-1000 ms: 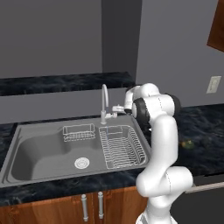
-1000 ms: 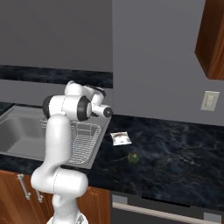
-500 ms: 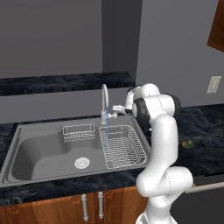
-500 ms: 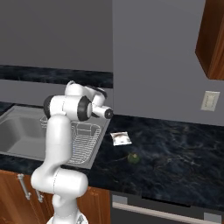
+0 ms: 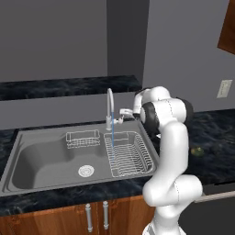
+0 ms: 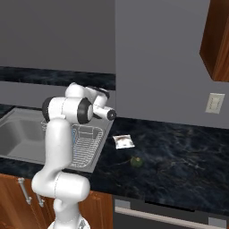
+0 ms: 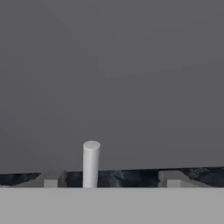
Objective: Turn on the sink faucet. Then move the squash from the counter to the sink. Turn off the sink. Move the vegetable from the sink to the pot next to the stove. Finally move the pot to the front left burner.
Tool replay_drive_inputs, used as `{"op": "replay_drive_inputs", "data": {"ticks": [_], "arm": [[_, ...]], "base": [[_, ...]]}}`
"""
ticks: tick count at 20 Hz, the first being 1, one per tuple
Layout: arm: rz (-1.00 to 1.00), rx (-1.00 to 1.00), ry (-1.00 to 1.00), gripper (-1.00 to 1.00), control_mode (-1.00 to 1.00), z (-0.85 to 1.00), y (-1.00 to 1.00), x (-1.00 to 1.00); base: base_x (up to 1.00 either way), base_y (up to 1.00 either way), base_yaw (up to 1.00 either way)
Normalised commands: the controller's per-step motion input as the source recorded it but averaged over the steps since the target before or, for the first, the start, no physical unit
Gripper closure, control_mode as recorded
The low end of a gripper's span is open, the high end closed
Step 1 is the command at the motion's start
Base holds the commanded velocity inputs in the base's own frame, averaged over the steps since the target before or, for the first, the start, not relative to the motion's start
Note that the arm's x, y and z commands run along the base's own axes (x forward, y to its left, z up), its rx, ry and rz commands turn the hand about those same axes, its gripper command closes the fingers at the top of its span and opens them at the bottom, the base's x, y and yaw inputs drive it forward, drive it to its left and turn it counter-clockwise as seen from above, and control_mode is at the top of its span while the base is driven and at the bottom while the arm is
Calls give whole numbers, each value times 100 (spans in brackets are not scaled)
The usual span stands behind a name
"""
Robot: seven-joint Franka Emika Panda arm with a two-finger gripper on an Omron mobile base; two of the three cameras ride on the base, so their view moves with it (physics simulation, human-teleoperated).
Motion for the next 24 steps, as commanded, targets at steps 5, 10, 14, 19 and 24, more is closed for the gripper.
{"op": "replay_drive_inputs", "data": {"ticks": [5, 10, 14, 19, 24], "arm": [[-1, 0, 0, -100, -100, 37, -39, -22], [-3, 0, -1, -100, -100, 47, -39, -38], [-3, 0, -1, -100, -100, 42, -30, -55], [-5, 0, -2, -100, -100, 42, -27, -70], [-10, -1, -4, -100, -100, 51, -17, -79]], "base": [[0, 0, 0], [0, 0, 0], [0, 0, 0], [0, 0, 0], [0, 0, 0]]}}
